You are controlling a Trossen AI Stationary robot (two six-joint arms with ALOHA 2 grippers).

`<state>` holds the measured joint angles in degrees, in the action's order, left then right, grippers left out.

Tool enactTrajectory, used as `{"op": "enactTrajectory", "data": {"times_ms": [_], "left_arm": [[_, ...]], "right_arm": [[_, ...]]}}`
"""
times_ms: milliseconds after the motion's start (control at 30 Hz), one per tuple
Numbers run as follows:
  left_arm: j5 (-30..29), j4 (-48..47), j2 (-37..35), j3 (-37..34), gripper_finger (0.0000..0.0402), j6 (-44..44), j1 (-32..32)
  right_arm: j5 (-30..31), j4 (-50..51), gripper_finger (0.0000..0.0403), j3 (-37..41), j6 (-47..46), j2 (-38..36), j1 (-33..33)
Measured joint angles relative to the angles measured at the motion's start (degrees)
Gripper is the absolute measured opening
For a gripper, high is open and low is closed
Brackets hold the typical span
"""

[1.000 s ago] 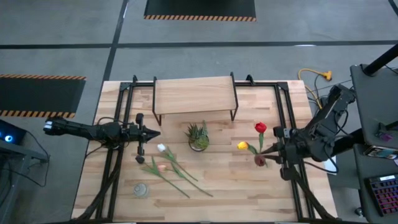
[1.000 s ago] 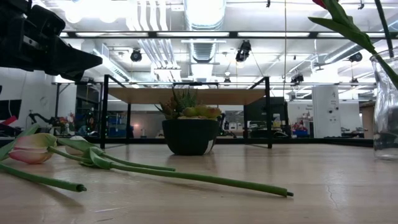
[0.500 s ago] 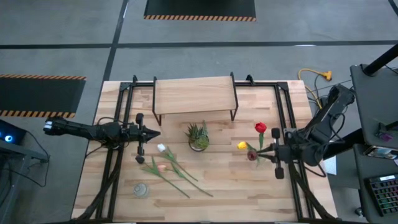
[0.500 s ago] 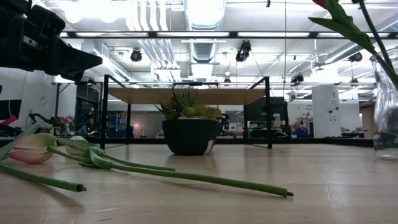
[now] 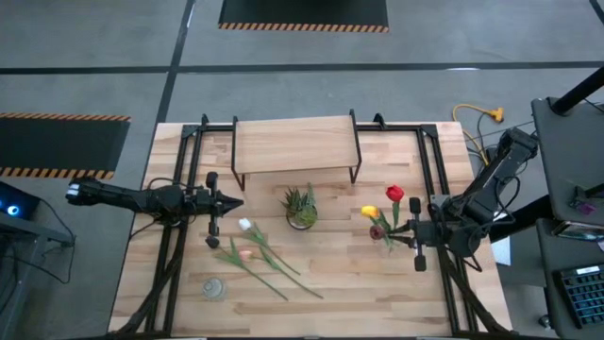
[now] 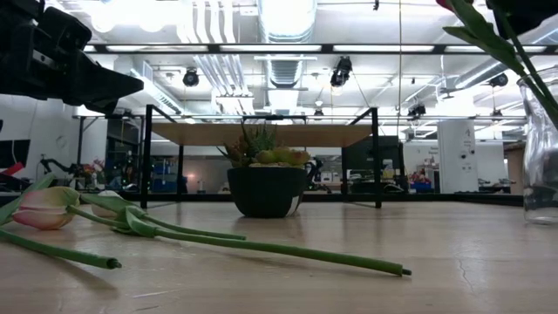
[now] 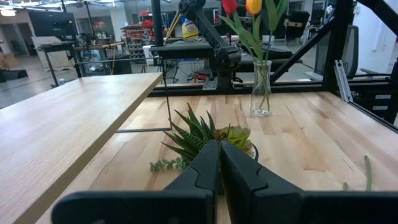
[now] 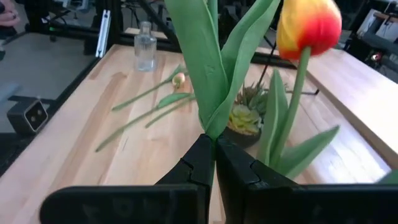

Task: Pick and place flowers into a vace then onto a shelf
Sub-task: Put the dark red flower into the right transparent vase

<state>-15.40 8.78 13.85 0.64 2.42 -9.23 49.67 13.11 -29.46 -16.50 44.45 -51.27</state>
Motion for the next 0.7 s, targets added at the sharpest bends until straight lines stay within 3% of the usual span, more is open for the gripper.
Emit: {"op": "enactTrajectory", "data": {"times_ms": [367, 700], "left_arm": [[0.0, 0.0, 0.0, 0.0, 0.0, 0.01, 0.0], [0.0, 0.0, 0.02, 0.0, 0.0, 0.0, 0.0]], "right_arm": [[-0.63, 0.02, 0.0009, 0.82, -2.0, -0.02, 0.0], [-0.63, 0.11, 0.0048, 0.75, -2.47, -0.24, 0.01]]}}
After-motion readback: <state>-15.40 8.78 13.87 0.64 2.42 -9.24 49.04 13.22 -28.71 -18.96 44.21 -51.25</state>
